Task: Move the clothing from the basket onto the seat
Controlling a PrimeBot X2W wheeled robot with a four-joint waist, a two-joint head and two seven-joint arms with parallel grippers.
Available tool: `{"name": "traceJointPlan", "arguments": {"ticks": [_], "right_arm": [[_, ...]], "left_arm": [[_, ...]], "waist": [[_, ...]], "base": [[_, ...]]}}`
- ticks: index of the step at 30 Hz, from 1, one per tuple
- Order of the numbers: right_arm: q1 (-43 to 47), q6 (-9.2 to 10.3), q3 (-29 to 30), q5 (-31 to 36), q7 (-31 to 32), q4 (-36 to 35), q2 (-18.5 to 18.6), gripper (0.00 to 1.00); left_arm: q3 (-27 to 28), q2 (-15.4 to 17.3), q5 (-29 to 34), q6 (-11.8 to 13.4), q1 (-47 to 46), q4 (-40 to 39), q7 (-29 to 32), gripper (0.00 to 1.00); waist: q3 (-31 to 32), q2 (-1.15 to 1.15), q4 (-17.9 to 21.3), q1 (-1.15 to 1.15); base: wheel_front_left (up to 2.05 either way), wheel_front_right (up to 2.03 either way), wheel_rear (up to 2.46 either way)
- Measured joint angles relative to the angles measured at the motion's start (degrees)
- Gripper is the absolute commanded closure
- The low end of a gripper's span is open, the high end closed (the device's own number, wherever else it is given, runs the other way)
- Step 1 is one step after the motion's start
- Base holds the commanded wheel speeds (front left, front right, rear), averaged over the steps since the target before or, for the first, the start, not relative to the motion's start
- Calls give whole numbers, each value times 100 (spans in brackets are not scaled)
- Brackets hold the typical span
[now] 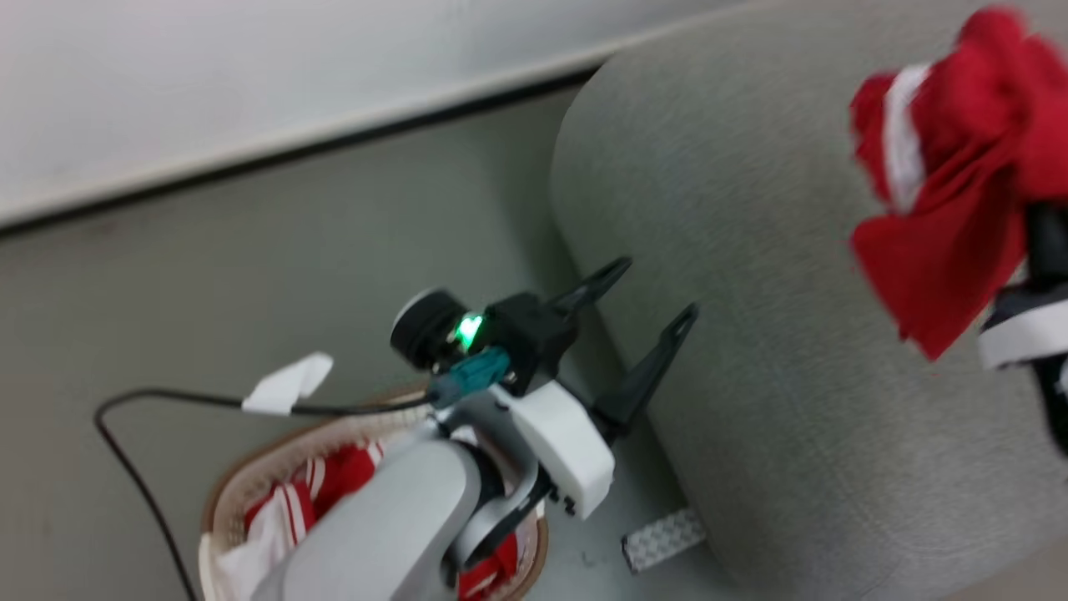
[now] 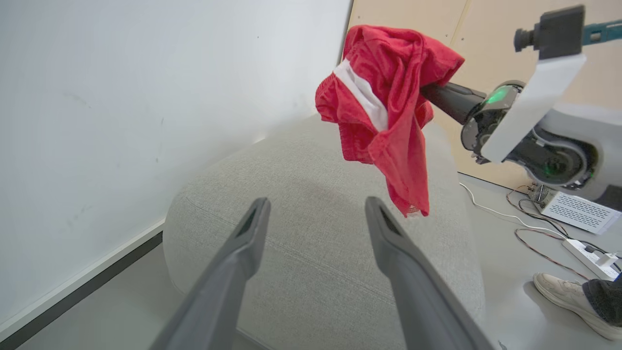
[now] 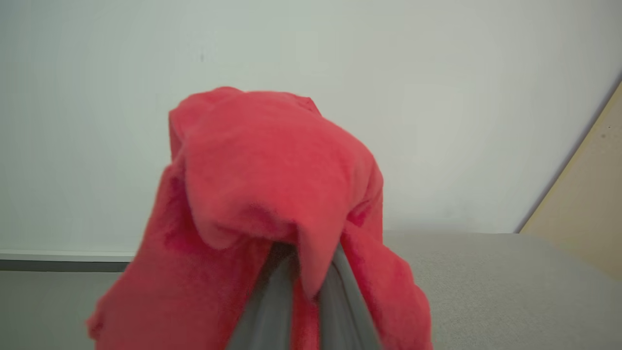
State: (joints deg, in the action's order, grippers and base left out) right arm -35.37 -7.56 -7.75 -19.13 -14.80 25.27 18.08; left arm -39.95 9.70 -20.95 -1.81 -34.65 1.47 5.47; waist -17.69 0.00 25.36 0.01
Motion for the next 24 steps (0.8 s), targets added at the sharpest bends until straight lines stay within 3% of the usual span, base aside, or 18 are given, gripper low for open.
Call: {"name": "traceJointPlan", "arguments": {"ticks": [13, 18, 19, 20, 21, 22, 24], "right_arm": [[-2270, 0, 2160, 757, 11, 1298, 552, 100], [-2554, 0, 2952, 1340, 35, 2184, 661, 100], [-2587, 0, 3143, 1457, 26, 2301, 682, 95], [-2611, 0, 3317, 1607, 15, 2396, 687, 69], [-2633, 0, 3472, 1731, 12, 2479, 669, 29], [-2646, 0, 3613, 1858, 10, 2528, 623, 0], [-2650, 0, 3861, 2131, 9, 2563, 486, 0]], "left_arm": [[-333, -232, 305, -352, -1446, -320, 304, 0], [-577, -344, 234, -422, -1502, -381, 168, 0], [-608, -355, 218, -423, -1502, -392, 149, 0], [-639, -356, 210, -424, -1502, -404, 141, 0], [-650, -357, 210, -430, -1501, -410, 120, 0], [-657, -355, 201, -430, -1501, -419, 102, 0], [-650, -335, 178, -430, -1493, -416, 80, 0]], "waist": [[-2058, -1, -723, 1], [-2482, -1, -1122, 1], [-2521, -1, -1211, 1], [-2554, -1, -1288, 1], [-2582, -1, -1355, 1], [-2604, -1, -1411, 1], [-2615, -1, -1476, 1]], "base": [[0, 0, 0], [0, 0, 0], [0, 0, 0], [0, 0, 0], [0, 0, 0], [0, 0, 0], [0, 0, 0]]}}
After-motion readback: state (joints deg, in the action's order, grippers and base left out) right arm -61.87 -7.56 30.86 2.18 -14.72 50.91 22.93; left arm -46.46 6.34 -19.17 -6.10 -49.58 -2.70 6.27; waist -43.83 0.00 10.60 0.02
